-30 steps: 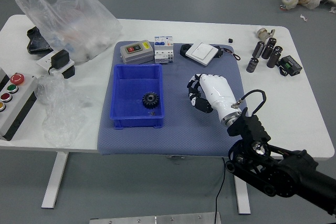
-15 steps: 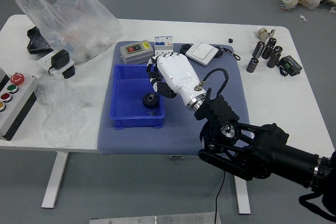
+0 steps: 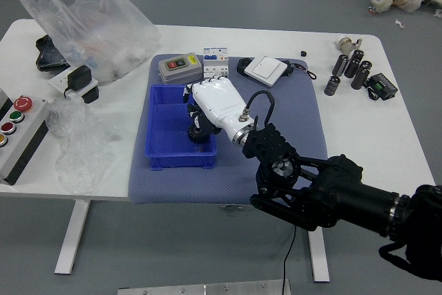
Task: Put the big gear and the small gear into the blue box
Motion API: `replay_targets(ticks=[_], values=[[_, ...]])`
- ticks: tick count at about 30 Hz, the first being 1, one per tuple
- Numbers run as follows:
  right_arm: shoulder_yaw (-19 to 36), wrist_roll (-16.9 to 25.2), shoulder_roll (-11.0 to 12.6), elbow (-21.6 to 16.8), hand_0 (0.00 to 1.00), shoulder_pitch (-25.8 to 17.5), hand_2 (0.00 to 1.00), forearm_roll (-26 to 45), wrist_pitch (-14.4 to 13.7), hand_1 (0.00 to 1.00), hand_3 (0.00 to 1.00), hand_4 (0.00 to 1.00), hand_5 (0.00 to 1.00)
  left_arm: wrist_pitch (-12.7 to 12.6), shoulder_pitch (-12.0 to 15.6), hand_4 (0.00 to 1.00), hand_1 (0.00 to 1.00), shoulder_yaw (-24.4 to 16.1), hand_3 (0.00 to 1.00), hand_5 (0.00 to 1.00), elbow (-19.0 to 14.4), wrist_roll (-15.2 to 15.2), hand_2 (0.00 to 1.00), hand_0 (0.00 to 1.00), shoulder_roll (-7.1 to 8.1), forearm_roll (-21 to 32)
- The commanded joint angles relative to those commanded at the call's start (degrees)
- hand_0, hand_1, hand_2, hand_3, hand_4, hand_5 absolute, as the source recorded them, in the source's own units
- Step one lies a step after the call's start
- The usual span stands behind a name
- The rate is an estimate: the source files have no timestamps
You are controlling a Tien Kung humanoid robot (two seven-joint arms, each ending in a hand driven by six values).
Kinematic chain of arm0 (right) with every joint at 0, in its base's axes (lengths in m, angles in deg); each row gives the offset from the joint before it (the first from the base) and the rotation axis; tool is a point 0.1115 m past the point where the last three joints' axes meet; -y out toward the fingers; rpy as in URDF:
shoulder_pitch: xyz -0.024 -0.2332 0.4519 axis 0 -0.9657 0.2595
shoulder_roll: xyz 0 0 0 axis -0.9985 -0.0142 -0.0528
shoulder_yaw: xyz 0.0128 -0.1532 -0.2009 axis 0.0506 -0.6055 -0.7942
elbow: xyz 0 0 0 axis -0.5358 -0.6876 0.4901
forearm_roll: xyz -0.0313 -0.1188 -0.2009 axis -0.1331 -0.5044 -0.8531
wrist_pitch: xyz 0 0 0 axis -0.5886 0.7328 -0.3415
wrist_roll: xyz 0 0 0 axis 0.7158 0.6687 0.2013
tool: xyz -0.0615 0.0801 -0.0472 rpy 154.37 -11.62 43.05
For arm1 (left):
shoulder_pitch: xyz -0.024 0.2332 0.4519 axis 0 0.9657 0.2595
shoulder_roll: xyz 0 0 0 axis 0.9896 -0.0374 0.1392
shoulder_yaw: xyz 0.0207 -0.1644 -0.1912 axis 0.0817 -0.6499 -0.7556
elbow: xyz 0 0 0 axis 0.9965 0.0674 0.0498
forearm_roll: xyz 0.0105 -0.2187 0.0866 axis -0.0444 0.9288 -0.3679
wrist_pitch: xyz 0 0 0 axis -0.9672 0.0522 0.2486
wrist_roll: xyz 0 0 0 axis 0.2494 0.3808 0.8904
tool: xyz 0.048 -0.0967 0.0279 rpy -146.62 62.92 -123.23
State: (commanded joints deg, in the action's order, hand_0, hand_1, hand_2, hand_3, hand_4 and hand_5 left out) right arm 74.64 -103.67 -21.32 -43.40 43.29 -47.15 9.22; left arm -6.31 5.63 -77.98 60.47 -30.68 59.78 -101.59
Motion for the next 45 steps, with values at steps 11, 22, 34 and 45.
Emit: replay_targets(ticks=[11,22,34,45], values=[[0.98,1.01,0.69,-0.98,0.689,-1.11,0.778,0.96,-1.25,0.729,0.733,0.555,0.15,0.0,-0.05,0.639,0.615,0.11,0.649,0.315,0.0,0.09,0.599,0.64,0.02,0.02],[13.36,3.64,7.01,-12.92,0.684,-7.03,0.767,1.98,-5.48,0.725,0.725,0.565,0.152,0.02,0.07,0.639,0.614,-0.09,0.649,0.316,0.0,0.22,0.599,0.64,-0.16,-0.1],[30.21,17.32,13.67,-17.77,0.768,-23.47,0.794,21.39,-6.72,0.781,0.77,0.781,0.416,0.09,0.25,0.639,0.614,-0.98,0.649,0.317,0.0,0.53,0.6,0.641,-0.36,-0.88],[38.47,29.0,12.58,-17.65,0.748,-36.42,0.785,37.79,-6.43,0.768,0.767,0.821,0.464,-0.09,0.46,0.639,0.614,-1.01,0.649,0.315,0.0,0.69,0.599,0.64,0.35,-0.16]])
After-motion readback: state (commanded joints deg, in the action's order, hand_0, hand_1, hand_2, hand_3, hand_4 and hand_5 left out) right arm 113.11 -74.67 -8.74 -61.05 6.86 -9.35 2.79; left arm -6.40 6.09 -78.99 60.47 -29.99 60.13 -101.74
